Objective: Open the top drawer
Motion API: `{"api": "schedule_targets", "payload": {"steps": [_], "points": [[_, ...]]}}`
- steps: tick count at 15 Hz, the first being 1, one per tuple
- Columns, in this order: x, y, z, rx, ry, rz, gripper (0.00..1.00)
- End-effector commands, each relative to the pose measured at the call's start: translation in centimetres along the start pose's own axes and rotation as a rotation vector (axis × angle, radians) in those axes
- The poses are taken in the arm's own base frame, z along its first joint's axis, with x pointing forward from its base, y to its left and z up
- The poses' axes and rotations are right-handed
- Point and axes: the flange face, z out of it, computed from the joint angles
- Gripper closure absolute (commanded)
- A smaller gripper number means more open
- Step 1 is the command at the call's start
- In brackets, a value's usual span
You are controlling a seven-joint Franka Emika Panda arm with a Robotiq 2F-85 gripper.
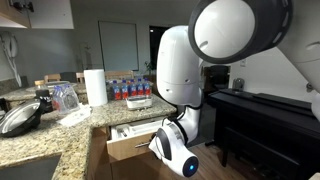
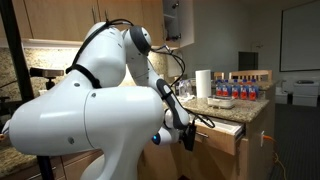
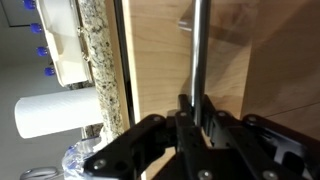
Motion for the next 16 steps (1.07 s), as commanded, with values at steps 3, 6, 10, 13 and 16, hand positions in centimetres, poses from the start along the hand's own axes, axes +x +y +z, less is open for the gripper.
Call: {"api": "schedule_targets", "payload": {"steps": [3, 6, 10, 13, 16], "points": [[4.4, -1.2, -4.4, 0.142, 0.085, -0.008, 0.91], [4.9, -1.0, -5.0, 0.175, 0.081, -0.01, 0.91], [4.7, -0.3, -5.0, 0.22, 0.063, -0.005, 0.91], [5.4, 0.9, -5.2, 0.225, 0.063, -0.006, 0.91], [5.6, 1.0, -5.5, 0.245, 0.044, 0.016, 0.91]]}}
